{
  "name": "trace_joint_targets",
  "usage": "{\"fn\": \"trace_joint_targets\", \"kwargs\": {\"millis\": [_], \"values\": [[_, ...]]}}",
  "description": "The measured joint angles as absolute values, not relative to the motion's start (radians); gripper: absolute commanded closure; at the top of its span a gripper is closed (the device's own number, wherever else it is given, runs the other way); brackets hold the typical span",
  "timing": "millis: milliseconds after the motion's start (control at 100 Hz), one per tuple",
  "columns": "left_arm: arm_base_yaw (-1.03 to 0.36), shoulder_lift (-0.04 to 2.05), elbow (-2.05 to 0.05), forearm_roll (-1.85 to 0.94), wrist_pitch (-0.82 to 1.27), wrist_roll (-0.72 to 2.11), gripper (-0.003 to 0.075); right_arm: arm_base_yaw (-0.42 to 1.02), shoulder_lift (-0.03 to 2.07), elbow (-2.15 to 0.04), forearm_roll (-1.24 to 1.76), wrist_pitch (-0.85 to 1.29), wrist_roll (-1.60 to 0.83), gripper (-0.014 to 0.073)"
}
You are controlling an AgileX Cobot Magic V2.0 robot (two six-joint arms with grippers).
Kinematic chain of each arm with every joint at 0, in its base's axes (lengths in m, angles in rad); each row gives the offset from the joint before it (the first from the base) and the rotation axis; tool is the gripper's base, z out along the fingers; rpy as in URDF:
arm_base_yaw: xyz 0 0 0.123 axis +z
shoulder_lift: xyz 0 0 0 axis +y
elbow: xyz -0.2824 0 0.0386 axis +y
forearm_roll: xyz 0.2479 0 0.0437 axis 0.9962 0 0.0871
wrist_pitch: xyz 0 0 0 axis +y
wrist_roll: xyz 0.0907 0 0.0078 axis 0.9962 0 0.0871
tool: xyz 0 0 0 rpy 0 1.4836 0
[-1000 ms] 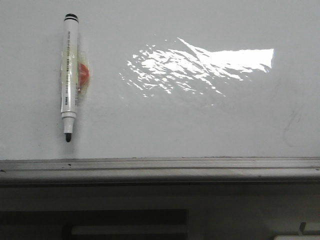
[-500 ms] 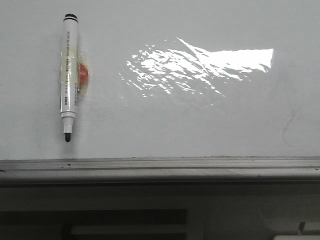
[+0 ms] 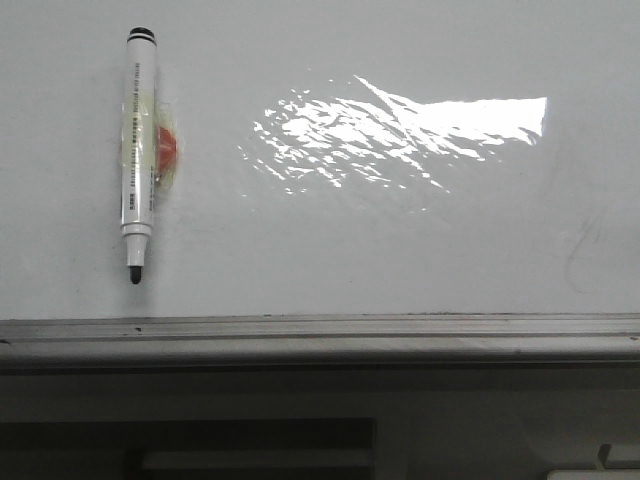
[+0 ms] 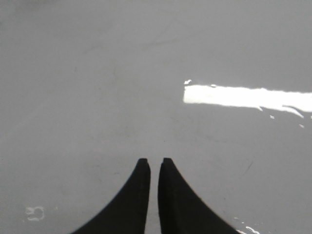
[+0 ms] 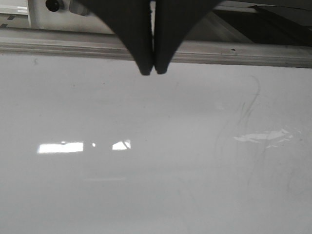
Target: Write number 9 on whiteboard
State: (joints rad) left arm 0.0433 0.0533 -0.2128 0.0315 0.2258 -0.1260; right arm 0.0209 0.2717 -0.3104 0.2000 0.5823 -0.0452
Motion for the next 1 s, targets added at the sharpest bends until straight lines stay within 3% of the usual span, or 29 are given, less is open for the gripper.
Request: {"fn": "trace_joint_targets", "kwargs": {"millis": [120, 210, 590, 1000], "values": [[0.009, 0.086, -0.214, 0.032, 0.229, -0.113, 0.0261, 0.021, 0.276, -0.31, 0.2, 0.579, -0.045, 0.0655], [-0.01, 0.112, -0.207, 0.032, 0.199, -0.111, 0.0164, 0.021, 0.276, -0.31, 0.2, 0.579, -0.045, 0.0655], [-0.11, 0.258, -0.187, 0.059, -0.066, -0.109, 0.0189, 0.021, 0.277, -0.31, 0.202, 0.579, -0.045, 0.0655], [-0.61, 0.592, -0.209, 0.023, -0.116, -0.14, 0.0223, 0.021, 0.277, -0.312, 0.204, 0.579, -0.045, 0.0655]]}}
